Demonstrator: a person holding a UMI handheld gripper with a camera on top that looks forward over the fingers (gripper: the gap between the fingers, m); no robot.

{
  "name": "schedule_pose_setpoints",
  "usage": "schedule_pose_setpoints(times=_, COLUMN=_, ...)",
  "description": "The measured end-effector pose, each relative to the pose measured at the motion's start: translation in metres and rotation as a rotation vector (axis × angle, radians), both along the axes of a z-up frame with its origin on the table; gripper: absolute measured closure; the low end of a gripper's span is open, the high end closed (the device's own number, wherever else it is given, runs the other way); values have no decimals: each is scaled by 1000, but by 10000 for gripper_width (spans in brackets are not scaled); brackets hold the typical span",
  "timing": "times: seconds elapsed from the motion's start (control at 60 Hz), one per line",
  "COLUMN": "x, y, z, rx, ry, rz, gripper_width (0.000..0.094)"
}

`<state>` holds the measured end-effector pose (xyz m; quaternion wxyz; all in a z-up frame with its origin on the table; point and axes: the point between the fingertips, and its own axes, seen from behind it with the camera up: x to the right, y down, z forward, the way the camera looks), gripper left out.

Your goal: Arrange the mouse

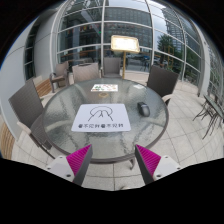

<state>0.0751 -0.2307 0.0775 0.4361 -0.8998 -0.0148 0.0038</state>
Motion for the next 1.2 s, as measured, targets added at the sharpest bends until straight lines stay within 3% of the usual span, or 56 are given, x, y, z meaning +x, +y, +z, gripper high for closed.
schedule_pose_setpoints(times=0.167, x=63, y=16, z=-33, rx=-65, ry=-24, rz=-71, gripper_width=84)
schedule_pose_setpoints(times=0.333, x=126, y=78, z=-61, rx=-95, ry=-50, rz=-108, gripper_width=90)
schedule_pose_setpoints(times=0.733, x=173, y=280, z=-71, rx=-67, ry=-51, rz=-74, gripper_width=100)
schedule_pose_setpoints(times=0.833, x=175, y=307, z=-79, rx=-80, ry=-37, rz=-68, gripper_width=191)
schedule_pose_setpoints(times=0.95, x=172, y=311, z=-94, rx=-119, ry=-19, rz=-56, gripper_width=466)
schedule_pose_setpoints(times=1.067, x=170, y=313, z=-93, rx=-99, ry=-62, rz=-60, gripper_width=514)
schedule_pose_setpoints(times=1.2, x=169, y=309, z=-92, rx=-178, ry=-38, rz=-99, gripper_width=637)
